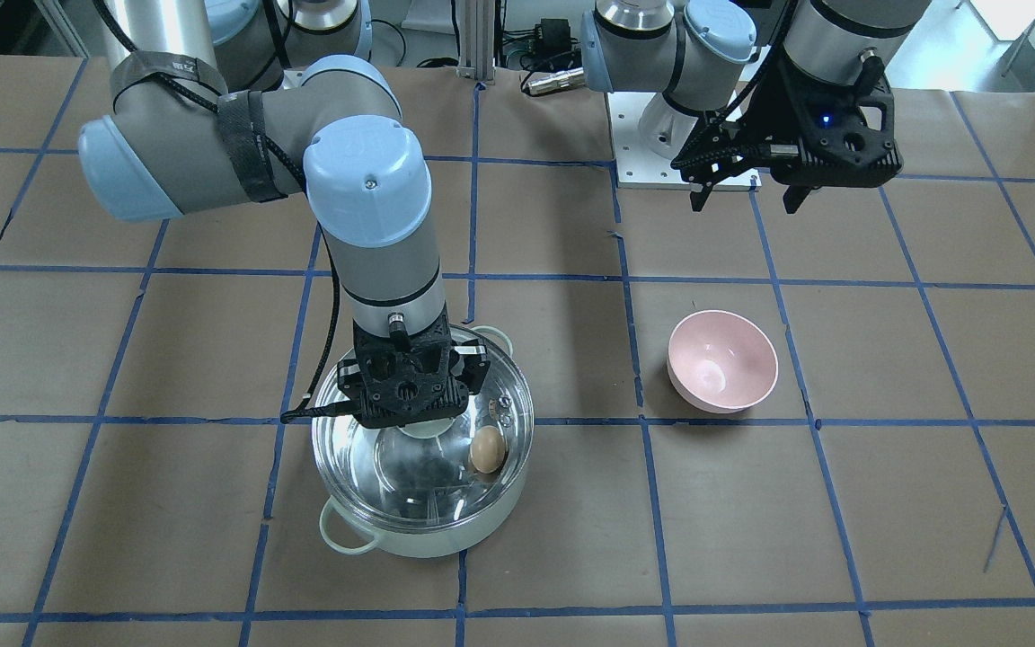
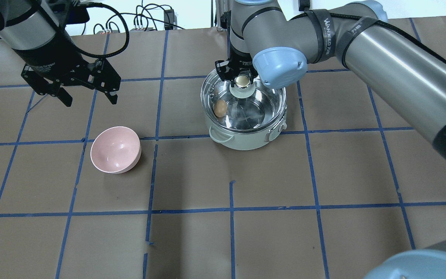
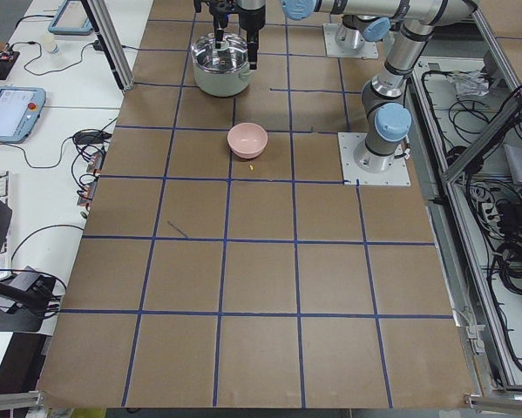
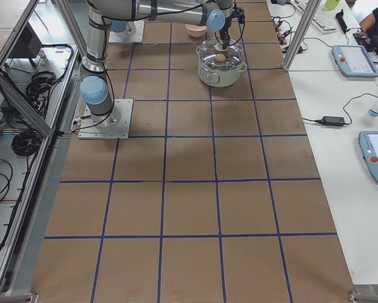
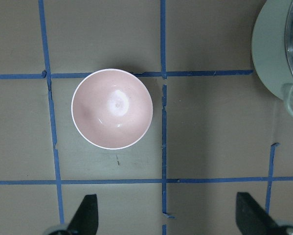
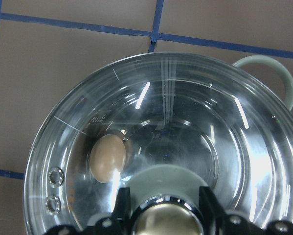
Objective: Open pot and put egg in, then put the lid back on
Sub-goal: 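Lower the glass lid onto the pot with the right gripper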
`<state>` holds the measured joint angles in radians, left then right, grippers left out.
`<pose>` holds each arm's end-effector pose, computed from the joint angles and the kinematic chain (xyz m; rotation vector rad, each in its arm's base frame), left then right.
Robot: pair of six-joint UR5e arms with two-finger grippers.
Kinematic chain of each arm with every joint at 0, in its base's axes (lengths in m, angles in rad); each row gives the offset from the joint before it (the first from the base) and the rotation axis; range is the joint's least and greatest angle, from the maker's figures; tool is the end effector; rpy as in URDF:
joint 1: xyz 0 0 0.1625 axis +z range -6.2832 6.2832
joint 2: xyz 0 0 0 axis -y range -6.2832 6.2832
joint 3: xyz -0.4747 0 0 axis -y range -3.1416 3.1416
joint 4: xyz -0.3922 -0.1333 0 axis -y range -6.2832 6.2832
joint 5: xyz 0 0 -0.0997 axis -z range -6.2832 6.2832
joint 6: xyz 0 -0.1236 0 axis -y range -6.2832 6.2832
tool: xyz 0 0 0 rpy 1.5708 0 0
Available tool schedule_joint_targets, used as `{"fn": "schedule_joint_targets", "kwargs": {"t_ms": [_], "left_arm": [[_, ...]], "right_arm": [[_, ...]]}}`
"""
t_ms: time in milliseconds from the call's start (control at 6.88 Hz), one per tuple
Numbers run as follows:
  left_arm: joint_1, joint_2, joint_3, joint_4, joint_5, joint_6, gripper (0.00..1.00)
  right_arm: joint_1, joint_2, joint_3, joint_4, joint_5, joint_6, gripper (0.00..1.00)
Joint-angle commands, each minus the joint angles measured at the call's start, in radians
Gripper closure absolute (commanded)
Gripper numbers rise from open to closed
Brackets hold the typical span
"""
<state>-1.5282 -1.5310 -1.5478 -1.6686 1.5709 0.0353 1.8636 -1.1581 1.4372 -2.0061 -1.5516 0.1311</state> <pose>-0.1132 -0.4731 0.5344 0.0115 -3.1398 -0.0549 0.3277 -0.6168 0.3827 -0.2512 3.0713 -0.2295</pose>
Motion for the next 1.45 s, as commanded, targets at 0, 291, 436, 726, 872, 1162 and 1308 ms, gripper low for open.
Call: {"fn": "schedule_joint_targets", "kwargs": {"t_ms": [0, 291, 436, 726, 872, 1162, 1308], "left_arm": [[0.002, 0.0, 0.002, 0.001, 0.0, 0.0, 0.0], [0.002, 0.0, 0.002, 0.001, 0.0, 0.0, 0.0], [0.002, 0.0, 0.002, 0.001, 0.0, 0.0, 0.0], [0.002, 0.0, 0.002, 0.001, 0.0, 0.0, 0.0], [0.002, 0.0, 0.0, 0.001, 0.0, 0.0, 0.0], [0.003, 0.0, 0.0, 0.001, 0.0, -0.002, 0.0], [0.002, 0.0, 0.0, 0.001, 0.0, 0.0, 0.0]], "right_arm": [[-0.004, -0.002, 0.0, 0.001, -0.001, -0.019, 0.79], [-0.004, -0.002, -0.001, -0.002, 0.008, -0.015, 0.74], [-0.004, -0.002, 0.0, -0.019, 0.008, -0.015, 0.65], [-0.004, 0.0, 0.0, -0.031, -0.002, -0.015, 0.37], [-0.004, 0.0, 0.0, -0.033, -0.002, -0.016, 0.35], [-0.004, 0.0, -0.001, -0.033, -0.002, -0.016, 0.32], [-0.026, -0.008, -0.009, -0.031, -0.002, -0.022, 0.3]]}}
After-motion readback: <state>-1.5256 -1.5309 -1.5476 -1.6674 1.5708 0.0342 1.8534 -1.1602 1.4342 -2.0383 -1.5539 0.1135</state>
